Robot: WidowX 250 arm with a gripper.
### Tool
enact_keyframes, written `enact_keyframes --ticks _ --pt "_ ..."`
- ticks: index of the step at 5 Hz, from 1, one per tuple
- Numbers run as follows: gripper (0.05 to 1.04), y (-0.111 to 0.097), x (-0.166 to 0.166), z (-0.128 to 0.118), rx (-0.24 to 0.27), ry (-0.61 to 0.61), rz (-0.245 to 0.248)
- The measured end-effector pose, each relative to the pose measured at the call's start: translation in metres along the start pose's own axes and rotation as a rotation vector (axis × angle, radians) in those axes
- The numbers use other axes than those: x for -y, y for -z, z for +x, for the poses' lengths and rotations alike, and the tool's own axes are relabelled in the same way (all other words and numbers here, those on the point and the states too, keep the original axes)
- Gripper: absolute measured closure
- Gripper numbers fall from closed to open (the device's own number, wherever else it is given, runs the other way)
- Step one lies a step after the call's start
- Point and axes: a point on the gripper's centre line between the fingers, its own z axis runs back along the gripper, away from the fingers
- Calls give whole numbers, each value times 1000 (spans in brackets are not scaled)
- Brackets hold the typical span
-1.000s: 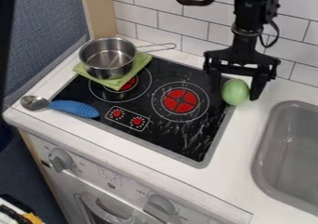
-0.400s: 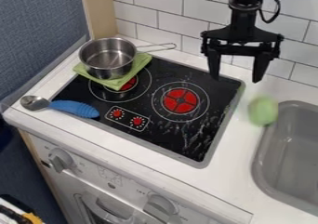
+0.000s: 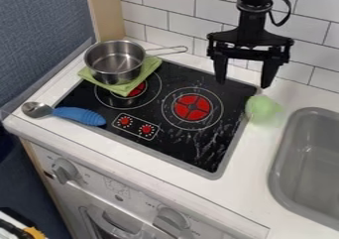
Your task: Move the green object between the stove and the sink
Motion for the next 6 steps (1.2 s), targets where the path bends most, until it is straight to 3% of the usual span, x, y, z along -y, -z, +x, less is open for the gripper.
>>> enact_keyframes --ticks 1,2,3,5,6 --pt "83 14 6 -7 -40 40 20" --pt "83 16 0 -12 -56 53 68" --pt "83 11 -19 -16 -103 78 135" --pt "83 0 -82 -19 -105 2 118" --pt "83 1 -121 -24 -135 16 188"
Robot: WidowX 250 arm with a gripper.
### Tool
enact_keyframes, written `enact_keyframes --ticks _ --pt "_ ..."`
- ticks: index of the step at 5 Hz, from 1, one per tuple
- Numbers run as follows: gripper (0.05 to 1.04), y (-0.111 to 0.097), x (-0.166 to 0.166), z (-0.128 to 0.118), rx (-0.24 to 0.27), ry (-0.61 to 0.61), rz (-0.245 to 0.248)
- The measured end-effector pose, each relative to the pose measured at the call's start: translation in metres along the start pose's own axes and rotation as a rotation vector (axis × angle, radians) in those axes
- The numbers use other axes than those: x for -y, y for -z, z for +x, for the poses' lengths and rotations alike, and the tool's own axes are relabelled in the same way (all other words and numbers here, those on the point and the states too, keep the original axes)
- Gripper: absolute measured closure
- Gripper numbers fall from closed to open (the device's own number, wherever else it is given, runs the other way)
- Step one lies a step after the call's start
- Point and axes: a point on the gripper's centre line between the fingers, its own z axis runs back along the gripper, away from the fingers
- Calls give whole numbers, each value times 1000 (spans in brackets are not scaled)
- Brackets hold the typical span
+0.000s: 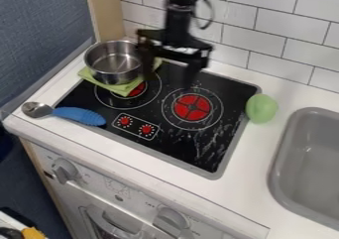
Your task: Move the green object between the stove and the sink
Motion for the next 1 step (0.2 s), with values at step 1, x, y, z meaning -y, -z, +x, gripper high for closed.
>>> enact_keyframes --ticks 1 --pt "83 -4 -26 -8 16 68 19"
